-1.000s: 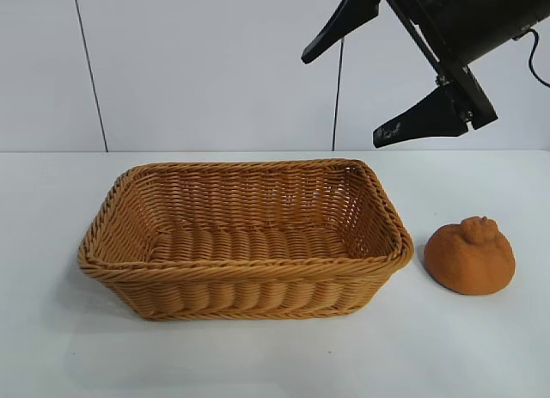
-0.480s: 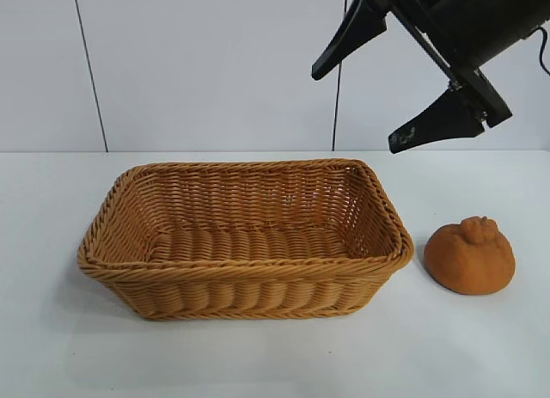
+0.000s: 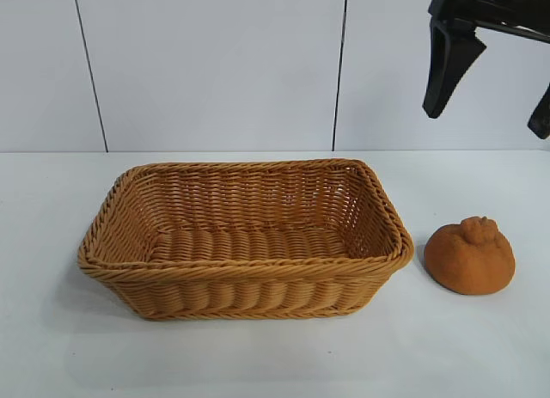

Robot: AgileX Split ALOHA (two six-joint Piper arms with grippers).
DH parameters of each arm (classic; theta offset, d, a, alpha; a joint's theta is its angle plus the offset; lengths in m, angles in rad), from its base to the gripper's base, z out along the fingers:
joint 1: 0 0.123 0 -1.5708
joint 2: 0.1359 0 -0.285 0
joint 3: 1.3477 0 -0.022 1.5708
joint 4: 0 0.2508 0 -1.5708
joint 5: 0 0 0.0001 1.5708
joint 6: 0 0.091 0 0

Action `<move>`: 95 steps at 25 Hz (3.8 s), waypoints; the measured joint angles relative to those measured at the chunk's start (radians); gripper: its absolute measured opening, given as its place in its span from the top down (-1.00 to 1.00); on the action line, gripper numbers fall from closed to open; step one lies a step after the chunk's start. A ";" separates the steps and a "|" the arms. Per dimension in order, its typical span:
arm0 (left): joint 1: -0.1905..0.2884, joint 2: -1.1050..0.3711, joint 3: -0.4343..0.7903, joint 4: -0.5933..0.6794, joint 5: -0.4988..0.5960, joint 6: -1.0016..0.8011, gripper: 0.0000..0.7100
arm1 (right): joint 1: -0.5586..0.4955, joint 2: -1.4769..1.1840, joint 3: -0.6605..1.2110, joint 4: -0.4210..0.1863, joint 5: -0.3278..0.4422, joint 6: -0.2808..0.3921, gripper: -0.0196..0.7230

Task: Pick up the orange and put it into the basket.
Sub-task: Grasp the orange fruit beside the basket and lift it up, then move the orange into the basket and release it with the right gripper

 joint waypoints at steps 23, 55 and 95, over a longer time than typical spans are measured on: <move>0.000 0.000 0.000 0.000 0.000 0.000 -0.81 | -0.121 0.348 -0.007 0.068 -0.178 -0.033 -0.92; 0.000 0.000 0.000 0.000 -0.001 0.000 -0.81 | -0.121 0.235 -0.165 0.052 0.019 -0.057 0.79; 0.000 0.000 0.000 0.000 -0.001 0.000 -0.81 | 0.455 0.540 -0.306 0.088 -0.373 0.067 0.79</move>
